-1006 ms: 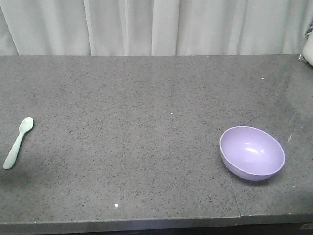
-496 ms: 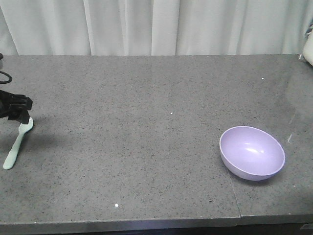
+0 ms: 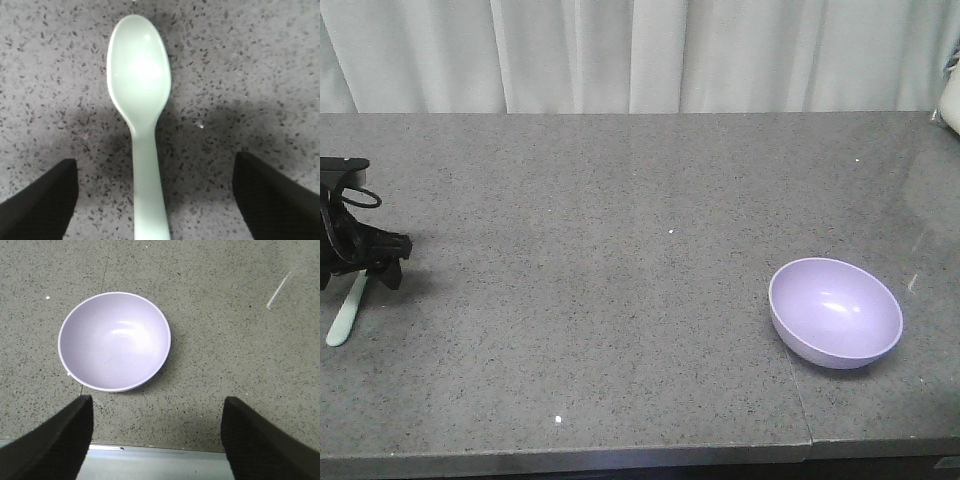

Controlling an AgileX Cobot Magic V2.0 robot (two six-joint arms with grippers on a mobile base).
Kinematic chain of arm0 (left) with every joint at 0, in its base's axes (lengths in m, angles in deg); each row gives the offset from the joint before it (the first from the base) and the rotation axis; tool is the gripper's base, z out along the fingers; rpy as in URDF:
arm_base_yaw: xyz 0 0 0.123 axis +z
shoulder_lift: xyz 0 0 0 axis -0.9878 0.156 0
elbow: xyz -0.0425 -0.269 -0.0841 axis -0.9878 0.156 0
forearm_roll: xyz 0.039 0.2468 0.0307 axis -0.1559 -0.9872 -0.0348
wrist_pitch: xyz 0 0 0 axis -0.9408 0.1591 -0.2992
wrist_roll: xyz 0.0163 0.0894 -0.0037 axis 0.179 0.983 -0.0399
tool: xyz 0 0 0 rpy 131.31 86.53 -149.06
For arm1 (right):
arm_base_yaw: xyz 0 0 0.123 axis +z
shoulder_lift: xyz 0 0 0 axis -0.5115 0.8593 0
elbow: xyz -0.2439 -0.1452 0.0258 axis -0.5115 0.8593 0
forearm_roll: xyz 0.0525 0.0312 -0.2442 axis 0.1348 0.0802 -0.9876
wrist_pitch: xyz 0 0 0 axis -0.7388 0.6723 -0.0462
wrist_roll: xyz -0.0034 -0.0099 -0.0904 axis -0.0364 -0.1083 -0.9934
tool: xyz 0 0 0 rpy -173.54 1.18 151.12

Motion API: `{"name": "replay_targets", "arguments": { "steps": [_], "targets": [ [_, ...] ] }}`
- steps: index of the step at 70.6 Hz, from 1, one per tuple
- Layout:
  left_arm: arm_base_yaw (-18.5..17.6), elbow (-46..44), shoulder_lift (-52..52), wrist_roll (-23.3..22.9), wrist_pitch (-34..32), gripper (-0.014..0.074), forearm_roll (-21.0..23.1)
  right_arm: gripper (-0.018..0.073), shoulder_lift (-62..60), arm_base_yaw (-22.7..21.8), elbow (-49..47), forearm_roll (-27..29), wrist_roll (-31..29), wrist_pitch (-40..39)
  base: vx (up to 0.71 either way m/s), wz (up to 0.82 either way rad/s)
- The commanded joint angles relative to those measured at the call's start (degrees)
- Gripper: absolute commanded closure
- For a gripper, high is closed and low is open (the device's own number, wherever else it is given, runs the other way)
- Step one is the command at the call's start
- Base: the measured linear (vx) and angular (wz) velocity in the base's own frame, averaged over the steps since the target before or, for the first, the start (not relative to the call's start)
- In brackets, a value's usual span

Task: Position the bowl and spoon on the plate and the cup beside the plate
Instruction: 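Lower the left gripper and grasp the spoon by its handle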

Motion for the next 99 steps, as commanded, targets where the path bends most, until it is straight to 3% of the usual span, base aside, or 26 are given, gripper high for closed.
{"name": "replay_targets", "arguments": {
  "steps": [1,20,48,59,74,99],
  "targets": [
    [-0.4,-1.7,-2.0,0.0,-1.9,0.0007,0.0,0.0032,0.0,-0.2,-1.8,-0.2,-0.2,-3.0,0.00,0.00],
    [-0.4,-1.7,-1.1,0.0,-1.8,0.0033,0.0,0.0032,0.0,-0.2,-1.8,-0.2,-0.2,-3.0,0.00,0.00],
    [-0.4,-1.7,1.3,-0.1,-0.6,0.0195,0.0,0.0032,0.0,-0.2,-1.8,-0.2,-0.2,-3.0,0.00,0.00],
    [-0.4,-1.7,1.2,-0.2,-0.3,0.0333,0.0,0.0032,0.0,-0.2,-1.8,-0.2,-0.2,-3.0,0.00,0.00],
    [-0.4,-1.7,1.1,-0.2,0.0,0.0602,0.0,0.0032,0.0,-0.2,-1.8,-0.2,-0.2,-3.0,0.00,0.00],
    [-0.4,-1.7,-7.2,0.0,1.9,0.0604,0.0,0.0032,0.0,-0.2,-1.8,-0.2,-0.2,-3.0,0.00,0.00]
  ]
}}
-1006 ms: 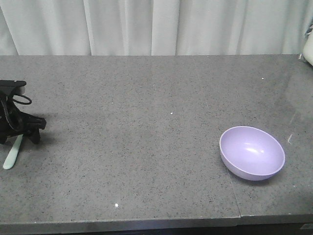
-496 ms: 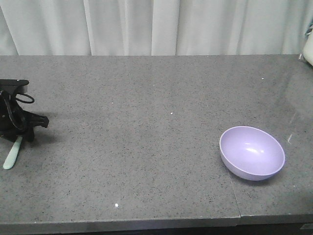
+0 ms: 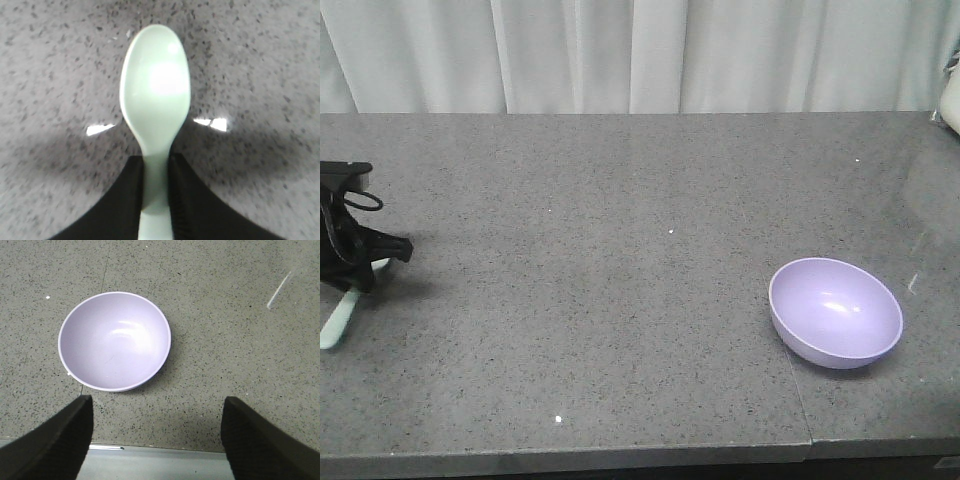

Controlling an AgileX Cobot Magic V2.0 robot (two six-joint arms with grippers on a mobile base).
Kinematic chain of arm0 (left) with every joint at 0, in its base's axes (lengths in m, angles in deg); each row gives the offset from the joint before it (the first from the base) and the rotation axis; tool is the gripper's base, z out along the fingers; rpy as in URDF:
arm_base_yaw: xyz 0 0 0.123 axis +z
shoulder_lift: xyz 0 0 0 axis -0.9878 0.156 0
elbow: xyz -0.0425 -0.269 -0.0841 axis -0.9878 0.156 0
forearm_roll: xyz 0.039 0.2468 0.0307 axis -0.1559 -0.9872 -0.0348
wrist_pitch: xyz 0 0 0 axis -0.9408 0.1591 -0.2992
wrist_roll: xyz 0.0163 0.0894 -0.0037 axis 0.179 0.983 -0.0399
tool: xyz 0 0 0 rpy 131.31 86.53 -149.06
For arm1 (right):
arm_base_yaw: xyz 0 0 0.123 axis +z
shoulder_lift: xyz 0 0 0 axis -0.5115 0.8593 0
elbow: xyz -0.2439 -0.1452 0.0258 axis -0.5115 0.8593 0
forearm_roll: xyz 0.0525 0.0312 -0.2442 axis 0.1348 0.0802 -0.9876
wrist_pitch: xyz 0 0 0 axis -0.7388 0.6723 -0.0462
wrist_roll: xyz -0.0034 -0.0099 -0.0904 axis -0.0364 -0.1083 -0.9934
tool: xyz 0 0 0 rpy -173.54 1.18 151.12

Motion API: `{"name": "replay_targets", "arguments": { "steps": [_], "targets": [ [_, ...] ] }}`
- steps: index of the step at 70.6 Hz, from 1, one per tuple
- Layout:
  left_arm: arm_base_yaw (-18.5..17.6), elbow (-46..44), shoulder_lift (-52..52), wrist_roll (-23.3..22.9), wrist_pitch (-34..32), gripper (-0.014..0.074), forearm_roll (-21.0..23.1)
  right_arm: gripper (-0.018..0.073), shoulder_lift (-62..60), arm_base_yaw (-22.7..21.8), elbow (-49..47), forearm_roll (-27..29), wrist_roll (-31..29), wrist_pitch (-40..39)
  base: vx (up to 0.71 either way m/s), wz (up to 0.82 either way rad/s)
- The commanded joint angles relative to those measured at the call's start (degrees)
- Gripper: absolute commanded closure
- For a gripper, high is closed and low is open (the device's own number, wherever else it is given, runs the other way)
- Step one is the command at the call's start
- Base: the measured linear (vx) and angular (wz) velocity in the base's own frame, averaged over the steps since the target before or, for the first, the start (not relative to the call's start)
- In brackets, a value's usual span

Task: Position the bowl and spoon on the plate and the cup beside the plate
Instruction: 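Lower the left gripper and grasp the spoon by its handle, then grasp the lavender bowl rim with the right gripper and lift it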

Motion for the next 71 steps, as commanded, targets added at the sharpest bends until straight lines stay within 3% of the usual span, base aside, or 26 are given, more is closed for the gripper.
{"name": "replay_targets", "arguments": {
  "steps": [1,40,57,71],
  "targets": [
    [-0.4,-1.2,-7.3,0.0,0.7,0.0604,0.0,0.0032,0.0,-0.2,-1.8,-0.2,-0.2,-3.0,0.00,0.00],
    [-0.4,-1.2,-34.3,0.7,7.9,0.0604,2.3,0.0035,0.0,-0.2,-1.8,0.0,-0.2,-3.0,0.00,0.00],
    [-0.4,-1.2,-37.7,0.7,8.1,0.0603,2.4,0.0060,4.1,-0.2,-1.8,-0.6,-0.2,-3.5,0.00,0.00],
    [-0.4,-1.2,-37.6,0.7,7.9,0.0603,2.4,0.0064,11.4,-0.2,-1.8,-1.9,0.3,-9.8,0.00,0.00]
  ]
}}
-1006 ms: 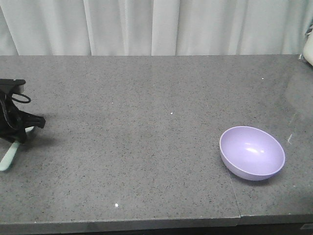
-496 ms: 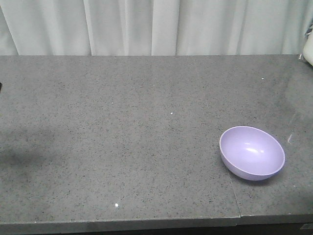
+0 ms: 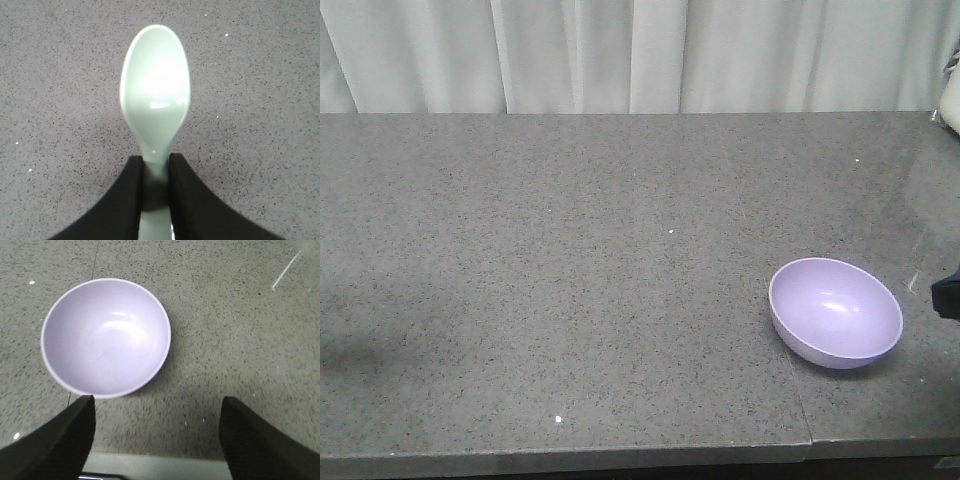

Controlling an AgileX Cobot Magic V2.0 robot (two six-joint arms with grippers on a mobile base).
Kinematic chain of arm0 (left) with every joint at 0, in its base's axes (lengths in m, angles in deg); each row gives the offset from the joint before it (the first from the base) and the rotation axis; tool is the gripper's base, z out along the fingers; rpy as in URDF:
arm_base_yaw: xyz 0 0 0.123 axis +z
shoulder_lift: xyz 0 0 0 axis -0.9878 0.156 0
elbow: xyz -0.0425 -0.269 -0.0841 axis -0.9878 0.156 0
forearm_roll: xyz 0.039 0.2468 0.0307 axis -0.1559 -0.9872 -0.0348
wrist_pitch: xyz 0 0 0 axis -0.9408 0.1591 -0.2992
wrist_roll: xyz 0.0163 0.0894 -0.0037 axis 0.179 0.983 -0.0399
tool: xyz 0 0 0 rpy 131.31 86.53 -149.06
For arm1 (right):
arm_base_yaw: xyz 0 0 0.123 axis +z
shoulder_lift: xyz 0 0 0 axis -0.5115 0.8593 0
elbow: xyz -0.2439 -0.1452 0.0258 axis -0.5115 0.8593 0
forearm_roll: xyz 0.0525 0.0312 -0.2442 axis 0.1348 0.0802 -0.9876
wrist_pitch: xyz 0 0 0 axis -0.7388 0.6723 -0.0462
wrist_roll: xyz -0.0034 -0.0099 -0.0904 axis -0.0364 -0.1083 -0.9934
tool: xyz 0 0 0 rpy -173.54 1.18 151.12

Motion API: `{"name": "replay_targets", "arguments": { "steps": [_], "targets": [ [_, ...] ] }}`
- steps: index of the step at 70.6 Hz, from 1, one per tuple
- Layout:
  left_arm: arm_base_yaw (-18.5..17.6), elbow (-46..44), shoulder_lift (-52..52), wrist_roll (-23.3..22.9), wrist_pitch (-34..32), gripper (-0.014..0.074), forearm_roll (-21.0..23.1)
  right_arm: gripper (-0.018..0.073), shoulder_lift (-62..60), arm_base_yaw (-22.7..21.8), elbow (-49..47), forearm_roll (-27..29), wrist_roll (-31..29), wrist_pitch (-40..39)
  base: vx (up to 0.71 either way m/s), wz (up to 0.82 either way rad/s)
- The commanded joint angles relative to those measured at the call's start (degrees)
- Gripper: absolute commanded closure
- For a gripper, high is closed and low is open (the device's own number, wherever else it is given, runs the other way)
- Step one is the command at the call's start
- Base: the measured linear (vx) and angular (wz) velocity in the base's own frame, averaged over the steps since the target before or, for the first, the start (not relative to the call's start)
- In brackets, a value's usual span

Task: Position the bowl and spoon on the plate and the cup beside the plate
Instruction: 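Grasp the lavender bowl rim with the right gripper and lift it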

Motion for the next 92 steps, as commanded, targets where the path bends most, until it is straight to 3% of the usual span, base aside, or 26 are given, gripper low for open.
{"name": "replay_targets", "arguments": {
  "steps": [1,20,34,68,78,92],
  "targets": [
    [-0.4,-1.2,-1.2,0.0,-2.9,0.0603,0.7,0.0064,3.3,-0.2,-1.8,-1.3,0.3,-6.7,0.00,0.00],
    [-0.4,-1.2,-1.2,0.0,-2.9,0.0603,0.7,0.0064,13.0,-0.2,-1.8,-1.6,0.6,-12.7,0.00,0.00],
    [-0.4,-1.2,-1.2,0.0,-2.9,0.0603,0.7,0.0064,19.3,-0.2,-1.8,-5.0,3.5,-15.1,0.00,0.00],
    [-0.4,-1.2,-1.2,0.0,-2.9,0.0603,0.7,0.0095,31.1,-0.2,-1.8,-3.4,3.5,-17.9,0.00,0.00],
    [-0.4,-1.2,-1.2,0.0,-2.9,0.0603,0.5,0.0205,31.7,-0.2,-1.8,-2.4,3.5,-18.1,0.00,0.00],
    [-0.4,-1.2,-1.2,0.0,-2.9,0.0603,0.6,0.0541,31.7,-0.2,-1.8,-2.4,3.5,-18.2,0.00,0.00]
  ]
}}
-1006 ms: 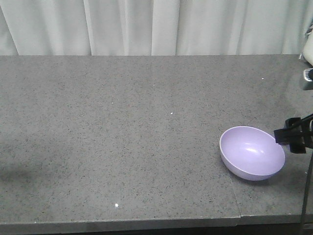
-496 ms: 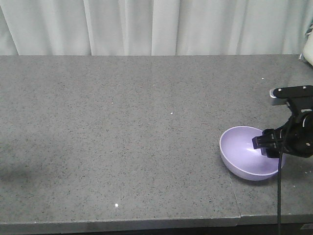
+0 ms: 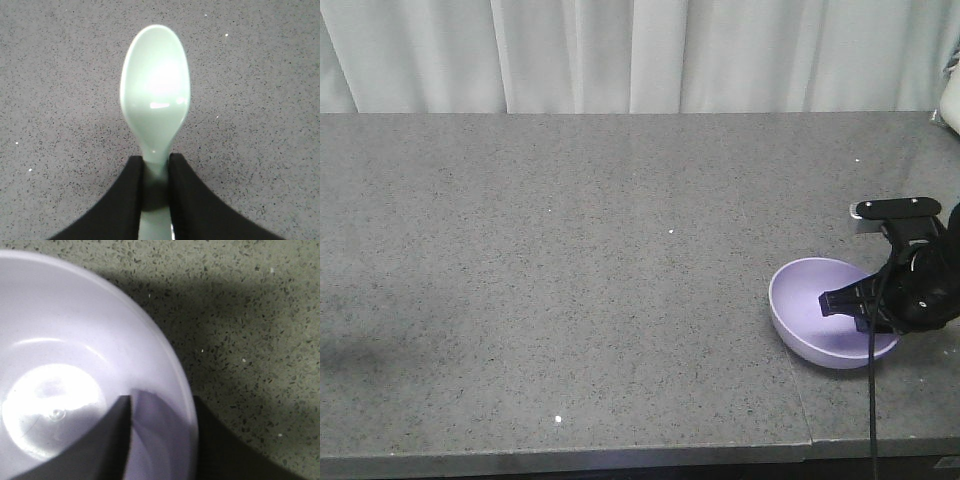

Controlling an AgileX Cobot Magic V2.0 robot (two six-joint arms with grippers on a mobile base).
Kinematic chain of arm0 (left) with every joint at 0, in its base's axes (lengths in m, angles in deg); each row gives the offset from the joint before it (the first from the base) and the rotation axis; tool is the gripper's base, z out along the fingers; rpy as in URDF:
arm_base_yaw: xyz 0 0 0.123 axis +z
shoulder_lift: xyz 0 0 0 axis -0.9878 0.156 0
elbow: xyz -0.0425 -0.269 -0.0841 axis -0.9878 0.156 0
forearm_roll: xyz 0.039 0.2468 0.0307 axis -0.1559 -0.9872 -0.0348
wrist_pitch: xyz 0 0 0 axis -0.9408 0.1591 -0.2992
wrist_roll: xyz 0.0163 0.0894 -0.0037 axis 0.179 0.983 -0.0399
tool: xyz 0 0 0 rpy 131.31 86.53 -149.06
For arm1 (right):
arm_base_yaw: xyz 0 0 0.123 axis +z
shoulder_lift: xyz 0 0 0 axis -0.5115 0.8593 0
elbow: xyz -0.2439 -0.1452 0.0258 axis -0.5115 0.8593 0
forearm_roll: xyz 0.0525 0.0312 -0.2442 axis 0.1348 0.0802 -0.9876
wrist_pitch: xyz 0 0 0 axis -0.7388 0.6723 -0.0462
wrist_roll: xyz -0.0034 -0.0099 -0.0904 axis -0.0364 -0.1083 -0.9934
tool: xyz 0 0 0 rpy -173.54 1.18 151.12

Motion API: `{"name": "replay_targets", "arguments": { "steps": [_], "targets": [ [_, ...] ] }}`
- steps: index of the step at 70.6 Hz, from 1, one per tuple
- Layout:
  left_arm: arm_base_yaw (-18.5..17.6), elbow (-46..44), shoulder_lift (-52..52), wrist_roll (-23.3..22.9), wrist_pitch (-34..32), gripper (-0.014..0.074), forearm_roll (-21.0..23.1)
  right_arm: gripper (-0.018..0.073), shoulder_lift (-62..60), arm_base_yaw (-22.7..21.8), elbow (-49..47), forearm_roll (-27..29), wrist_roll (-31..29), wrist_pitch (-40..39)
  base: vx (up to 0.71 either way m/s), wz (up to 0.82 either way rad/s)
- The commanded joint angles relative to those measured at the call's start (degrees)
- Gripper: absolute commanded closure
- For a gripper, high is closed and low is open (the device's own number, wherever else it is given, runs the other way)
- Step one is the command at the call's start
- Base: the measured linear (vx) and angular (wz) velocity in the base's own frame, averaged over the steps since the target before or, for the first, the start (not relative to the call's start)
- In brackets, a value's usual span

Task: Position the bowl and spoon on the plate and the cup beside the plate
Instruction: 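Grasp the lavender bowl rim with the right gripper and lift it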

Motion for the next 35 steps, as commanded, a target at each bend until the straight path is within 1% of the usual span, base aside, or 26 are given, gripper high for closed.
{"name": "replay_targets", "arguments": {
  "steps": [1,2,12,20,35],
  "targets": [
    [-0.4,-1.2,-1.2,0.0,-2.9,0.0603,0.6,0.0554,-1.8,-0.2,-1.8,-0.1,-0.1,-2.0,0.00,0.00],
    [-0.4,-1.2,-1.2,0.0,-2.9,0.0603,0.6,0.0578,-1.8,-0.2,-1.8,-0.1,-0.1,-2.0,0.00,0.00],
    [-0.4,-1.2,-1.2,0.0,-2.9,0.0603,0.6,0.0570,-2.6,-0.2,-1.8,-0.1,0.8,-1.6,0.00,0.00],
    [-0.4,-1.2,-1.2,0.0,-2.8,0.0603,0.5,0.0568,-6.0,-0.2,-1.9,-0.1,0.9,-0.2,0.00,0.00],
    [-0.4,-1.2,-1.2,0.0,-2.7,0.0603,0.5,0.0565,-16.7,-0.2,-5.2,-0.2,0.9,7.4,0.00,0.00]
  ]
}}
